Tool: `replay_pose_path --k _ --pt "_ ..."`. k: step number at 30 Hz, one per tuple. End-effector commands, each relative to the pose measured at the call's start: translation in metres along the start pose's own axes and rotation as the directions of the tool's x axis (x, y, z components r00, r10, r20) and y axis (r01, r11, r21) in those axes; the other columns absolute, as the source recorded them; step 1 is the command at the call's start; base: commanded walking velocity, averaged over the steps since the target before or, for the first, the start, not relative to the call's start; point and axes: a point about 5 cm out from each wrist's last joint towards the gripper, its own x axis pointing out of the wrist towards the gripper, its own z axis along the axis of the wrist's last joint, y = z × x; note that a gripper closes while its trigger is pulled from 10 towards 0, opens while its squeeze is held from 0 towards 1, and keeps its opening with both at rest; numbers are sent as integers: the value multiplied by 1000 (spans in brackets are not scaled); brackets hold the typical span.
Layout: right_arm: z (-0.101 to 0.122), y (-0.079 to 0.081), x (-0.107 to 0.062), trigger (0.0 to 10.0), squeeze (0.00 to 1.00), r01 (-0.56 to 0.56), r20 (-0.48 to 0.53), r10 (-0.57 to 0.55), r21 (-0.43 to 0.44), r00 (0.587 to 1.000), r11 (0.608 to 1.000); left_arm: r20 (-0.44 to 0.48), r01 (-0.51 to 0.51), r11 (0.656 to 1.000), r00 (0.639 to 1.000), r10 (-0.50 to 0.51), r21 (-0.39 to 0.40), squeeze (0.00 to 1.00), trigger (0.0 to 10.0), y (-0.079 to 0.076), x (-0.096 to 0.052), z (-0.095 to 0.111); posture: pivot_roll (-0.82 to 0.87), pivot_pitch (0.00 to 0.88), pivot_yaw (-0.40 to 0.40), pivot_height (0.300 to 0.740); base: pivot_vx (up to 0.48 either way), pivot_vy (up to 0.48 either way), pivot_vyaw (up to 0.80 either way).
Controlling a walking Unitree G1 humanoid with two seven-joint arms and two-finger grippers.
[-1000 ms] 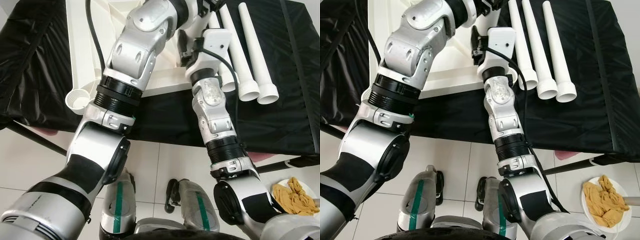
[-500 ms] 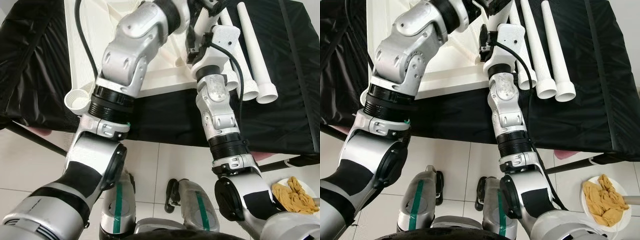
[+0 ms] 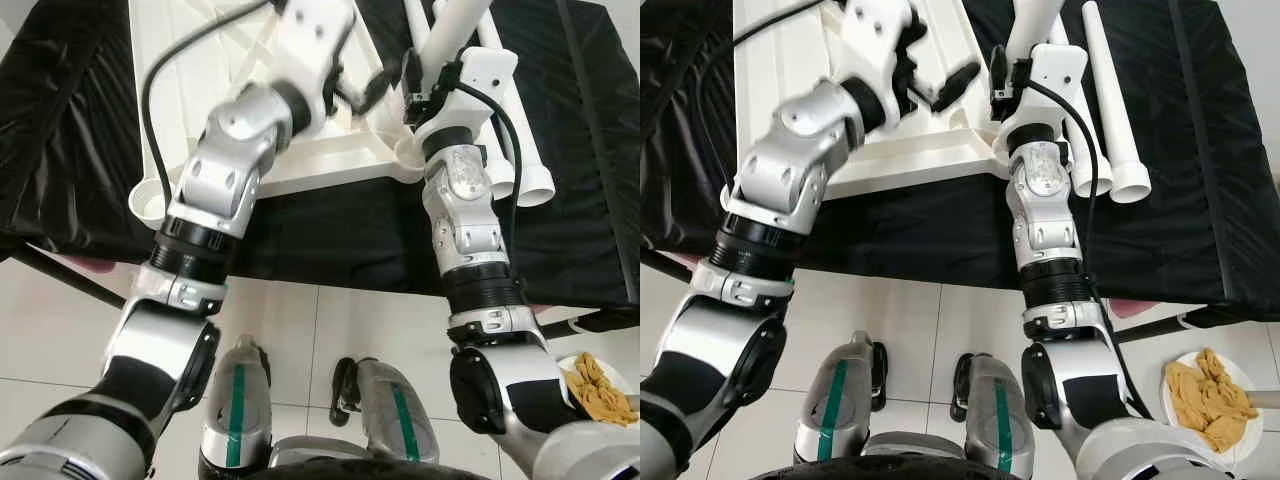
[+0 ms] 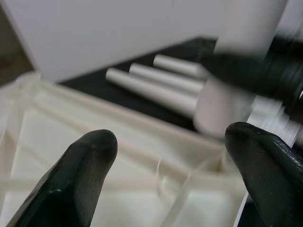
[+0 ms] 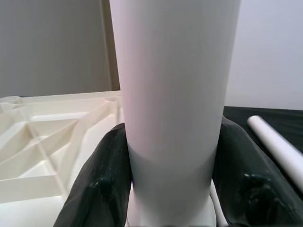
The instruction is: Building children table
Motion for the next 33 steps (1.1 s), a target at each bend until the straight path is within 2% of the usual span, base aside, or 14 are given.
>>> replay_pose_path --k 1,3,6,15,24,33 --pt "5 -2 1 10000 0 -11 20 11 1 1000 1000 -49 10 999 999 -8 38 0 10000 -3 0 -9 83 0 -42 740 0 0 0" --pt "4 -4 0 10000 0 -13 17 13 -4 1000 1000 -63 14 999 998 -11 49 0 10000 -4 -1 -13 83 0 -42 740 0 0 0" --pt "2 -9 -1 10000 0 -15 9 15 -24 1000 1000 -119 41 997 992 -34 60 0 10000 -11 -3 -31 81 0 -43 740 0 0 0" --pt "1 -16 -1 10000 0 -1 4 1 -48 1000 999 -188 78 992 980 -59 95 0 10000 -22 0 -52 76 0 -35 740 0 0 0" --pt "1 -19 -1 10000 0 7 3 -7 -62 1000 998 -198 126 985 975 -100 120 0 10000 -31 8 -55 74 0 -31 740 0 0 0" --pt "1 -23 -2 10000 0 23 4 -23 -68 1000 997 -195 204 965 966 -172 162 0 10000 -47 16 -54 67 0 -20 740 0 0 0"
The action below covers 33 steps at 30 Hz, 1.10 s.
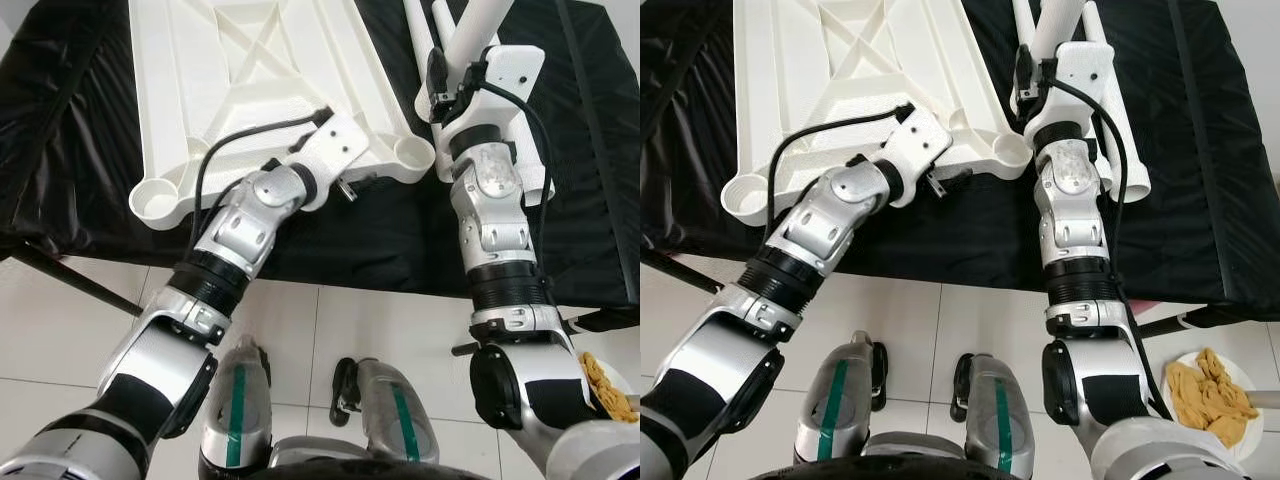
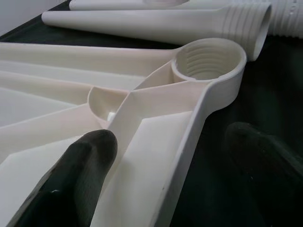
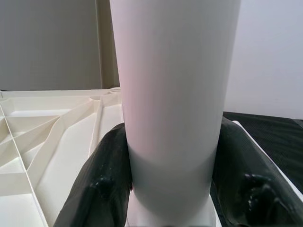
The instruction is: Building children table
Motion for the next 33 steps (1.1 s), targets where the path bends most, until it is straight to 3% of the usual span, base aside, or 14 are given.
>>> replay_pose_path --k 1,2,3,5,6,7,8,11,12,13,14,16,17,33 --pt "-1 -4 -2 10000 0 18 2 -18 -4 1000 1000 -6 31 999 999 -31 32 0 10000 -5 5 1 67 0 -20 740 0 0 0" --pt "-1 -4 -2 10000 0 18 2 -18 -4 1000 1000 -6 31 999 999 -31 32 0 10000 -5 5 1 67 0 -20 740 0 0 0" --pt "-1 -4 -2 10000 0 20 3 -20 -5 1000 1000 -4 41 999 999 -41 31 0 6824 -7 5 1 65 0 -19 740 0 0 0" --pt "-1 -5 -2 10000 0 22 2 -22 -6 1000 1000 -5 45 998 999 -45 34 0 7529 -8 5 0 64 0 -17 740 0 0 0" --pt "-1 -5 -2 10000 0 26 2 -25 -7 1000 1000 -6 60 998 998 -60 19 0 5333 -10 5 -1 64 0 -17 740 0 0 0" --pt "-1 -6 -2 10000 0 28 2 -28 -7 1000 1000 -8 71 997 997 -71 12 0 2039 -11 5 -3 64 0 -17 740 0 0 0" --pt "-1 -6 -3 10000 0 30 2 -30 -8 1000 1000 -23 91 996 996 -91 11 0 0 -14 5 -6 64 0 -17 740 0 0 0" --pt "-1 -6 -3 10000 0 31 3 -31 -9 1000 999 -63 127 992 990 -125 24 0 0 -19 5 -13 64 0 -17 740 0 0 0" --pt "-1 -6 -2 10000 0 32 3 -32 -10 999 999 -86 130 991 988 -128 23 0 1529 -20 5 -17 64 0 -17 740 0 0 0" --pt "-1 -7 -2 10000 0 33 3 -33 -10 999 999 -98 130 991 987 -127 22 0 1529 -20 5 -19 64 0 -17 740 0 0 0" --pt "-1 -7 -2 10000 0 34 4 -34 -11 999 999 -117 129 992 985 -126 19 0 5608 -20 6 -20 62 4 -18 740 0 0 0" --pt "-1 -7 -2 10000 0 34 4 -34 -11 999 999 -117 129 992 985 -126 19 0 5608 -20 6 -20 62 4 -18 740 0 0 0" --pt "0 -8 -2 10000 0 35 6 -35 -12 999 999 -136 119 993 984 -116 17 0 10000 -19 7 -22 61 7 -17 740 0 0 0" --pt "2 -12 -5 10000 0 46 12 -46 -18 999 999 -256 111 994 961 -107 2 0 10000 -12 11 -34 42 25 0 740 0 0 0"
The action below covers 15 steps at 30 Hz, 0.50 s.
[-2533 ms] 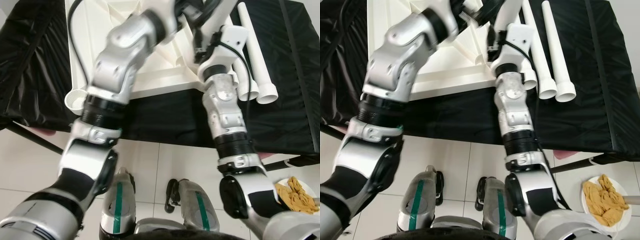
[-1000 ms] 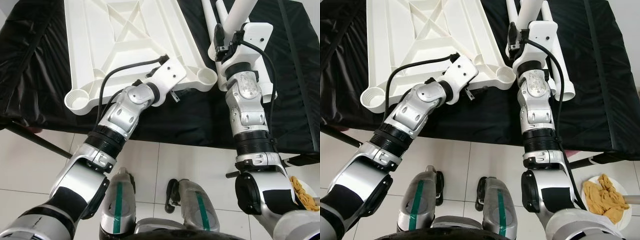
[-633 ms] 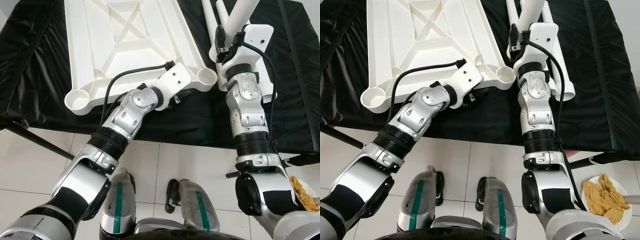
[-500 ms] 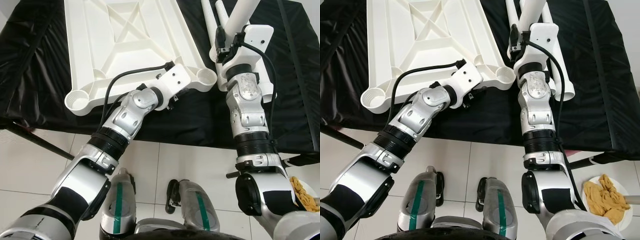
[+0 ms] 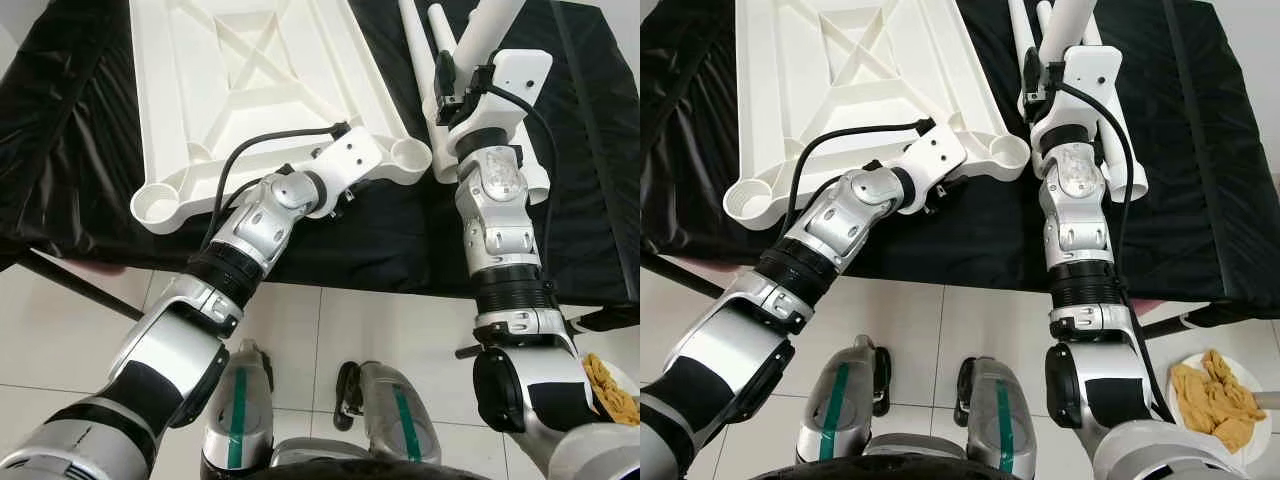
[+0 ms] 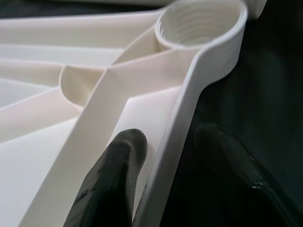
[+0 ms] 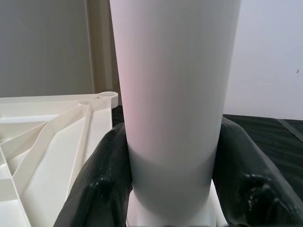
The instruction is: Building children table
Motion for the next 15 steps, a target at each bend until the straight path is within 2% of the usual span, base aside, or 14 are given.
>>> replay_pose_path --k 1,5,6,7,8,11,12,14,15 --pt "2 -5 -1 10000 0 18 8 -18 -7 1000 1000 -93 61 998 994 -62 -19 0 10000 -7 2 -18 38 26 1 740 0 0 0" --pt "3 -5 -2 10000 0 6 8 -6 0 1000 1000 -102 66 998 992 -68 -22 0 10000 -6 4 -18 33 27 4 740 0 0 0" --pt "2 -1 -4 10000 0 -32 4 32 15 999 999 -92 67 997 993 -70 -44 0 4667 -5 4 -19 33 27 4 740 0 0 0" --pt "2 -1 -4 10000 0 -32 4 32 15 999 999 -92 67 997 993 -70 -44 0 4667 -5 4 -19 33 27 4 740 0 0 0" --pt "2 1 -5 10000 0 -54 2 54 18 999 998 -84 71 997 994 -74 -42 0 0 -4 3 -18 33 28 4 740 0 0 0" --pt "0 6 -8 10000 0 -94 -3 95 32 996 995 -88 59 997 994 -63 -56 0 0 -2 2 -19 33 28 4 740 0 0 0" --pt "0 8 -9 10000 0 -120 -9 121 51 993 991 -93 53 997 994 -58 -53 0 4000 0 1 -19 35 29 2 740 0 0 0" --pt "-1 10 -10 10000 0 -136 -13 137 64 990 989 -97 49 997 994 -54 -51 0 4000 1 1 -20 35 29 2 740 0 0 0" --pt "-2 13 -12 10000 0 -170 -21 172 82 985 982 -95 39 998 994 -44 -50 0 10000 4 0 -19 37 31 0 740 0 0 0"
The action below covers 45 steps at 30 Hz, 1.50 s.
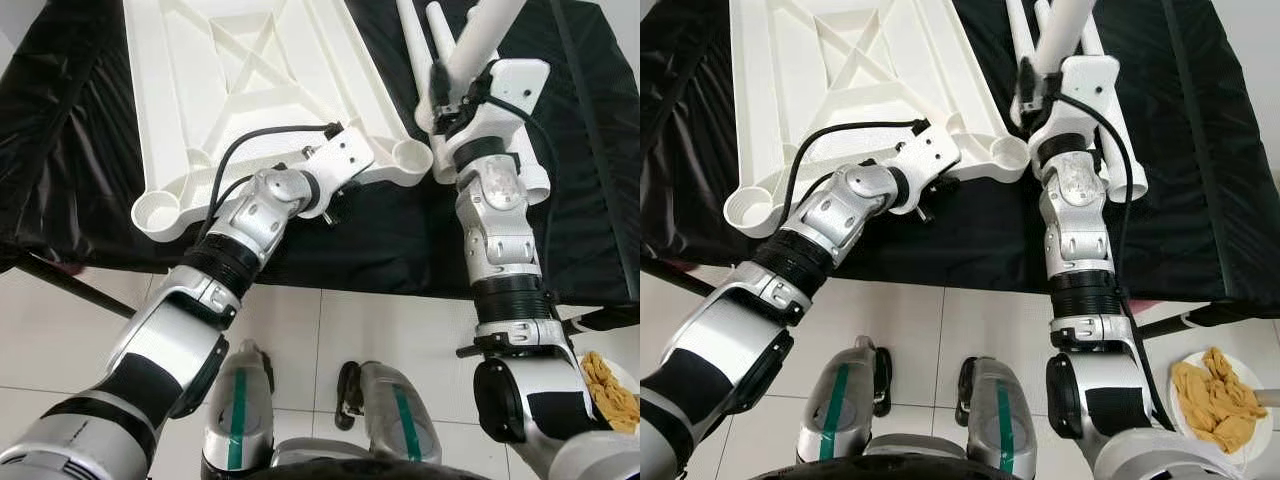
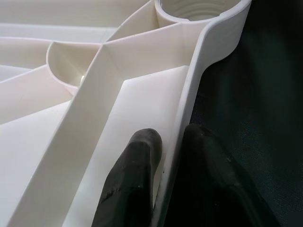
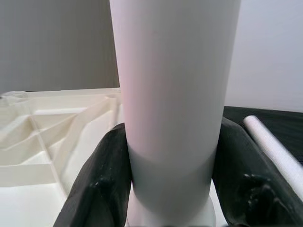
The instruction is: Building children table
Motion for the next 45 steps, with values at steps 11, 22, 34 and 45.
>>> replay_pose_path --k 11,22,34,45 --pt "-11 0 -10 10000 0 -98 -74 104 83 992 992 -71 -45 999 997 44 -14 0 10000 12 -4 -15 48 31 -11 740 0 0 0" --pt "-20 -21 -18 10000 0 -16 -179 53 202 983 979 -65 -86 996 994 85 -12 0 10000 26 -11 -15 48 24 -20 740 0 0 0" --pt "-5 -10 -15 10000 0 -131 -101 156 217 983 967 -54 -110 994 993 109 -23 0 10000 32 -12 -13 40 17 -25 740 0 0 0" --pt "-3 -8 -6 10000 0 -155 -97 181 232 979 960 -38 -109 994 993 109 -20 0 10000 29 -12 -10 52 28 -37 740 0 0 0"
